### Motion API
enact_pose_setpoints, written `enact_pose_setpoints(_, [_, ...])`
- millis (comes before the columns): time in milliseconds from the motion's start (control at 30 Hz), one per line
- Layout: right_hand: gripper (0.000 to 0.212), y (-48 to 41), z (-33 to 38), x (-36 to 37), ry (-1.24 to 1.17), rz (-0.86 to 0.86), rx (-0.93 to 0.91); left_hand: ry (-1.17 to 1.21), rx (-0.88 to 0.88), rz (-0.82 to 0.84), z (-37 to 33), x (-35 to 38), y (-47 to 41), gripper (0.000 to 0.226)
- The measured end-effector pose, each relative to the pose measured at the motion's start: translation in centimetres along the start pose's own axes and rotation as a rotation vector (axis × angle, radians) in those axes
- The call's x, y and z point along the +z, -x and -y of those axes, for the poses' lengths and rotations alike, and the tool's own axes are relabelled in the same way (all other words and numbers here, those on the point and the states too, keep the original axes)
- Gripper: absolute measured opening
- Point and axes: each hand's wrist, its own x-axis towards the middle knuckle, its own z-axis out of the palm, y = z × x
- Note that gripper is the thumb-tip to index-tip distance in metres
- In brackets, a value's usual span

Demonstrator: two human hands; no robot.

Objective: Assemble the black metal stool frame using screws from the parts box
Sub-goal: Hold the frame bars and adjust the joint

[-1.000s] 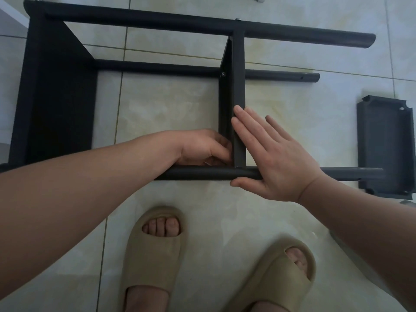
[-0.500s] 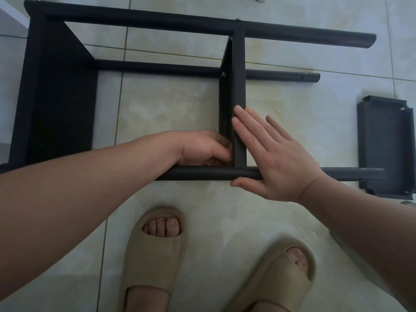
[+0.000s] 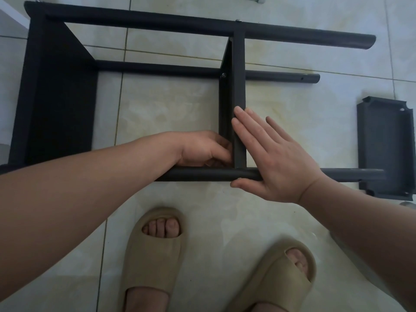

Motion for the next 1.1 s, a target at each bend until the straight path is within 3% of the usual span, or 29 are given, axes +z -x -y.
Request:
enact_pose_setpoints(233, [0.101, 0.02, 0.02, 0.04, -0.004, -0.011, -0.003, 0.194, 0.023, 0.062, -0.15, -0.14, 0.03, 0.015])
enact_pose_setpoints(433, [0.101, 0.01, 0.01, 0.0, -0.004, -0.01, -0.002, 0.03, 0.0, -0.026, 0.12, 0.06, -0.07, 0.017])
enact_pose_setpoints(567, [0.101, 0.02, 0.04, 0.01, 0.0, -0.011, -0.004, 0.062, 0.006, -0.013, 0.18, -0.12, -0.17, 0.022])
enact_pose_setpoints(667, [0.101, 0.06, 0.05, 0.0, 0.002, -0.006, -0.002, 0.139, 0.006, 0.03, 0.05, -0.19, -0.11, 0.01])
enact_pose_setpoints(800, [0.101, 0.03, 0.02, -0.02, 0.004, -0.01, -0.004, 0.167, 0.004, 0.073, 0.11, -0.27, -0.05, 0.021])
enact_pose_setpoints(900, [0.101, 0.02, 0.01, -0.01, 0.002, -0.004, -0.002, 0.051, -0.006, 0.023, 0.21, -0.19, -0.11, 0.019])
enact_pose_setpoints(1000, [0.101, 0.02, 0.0, 0.01, 0.003, -0.009, -0.002, 0.082, 0.005, -0.029, 0.28, -0.1, -0.28, 0.007])
enact_pose_setpoints(1100, [0.101, 0.03, -0.03, 0.08, 0.002, -0.017, -0.005, 0.112, 0.012, -0.019, 0.25, -0.22, -0.28, 0.013])
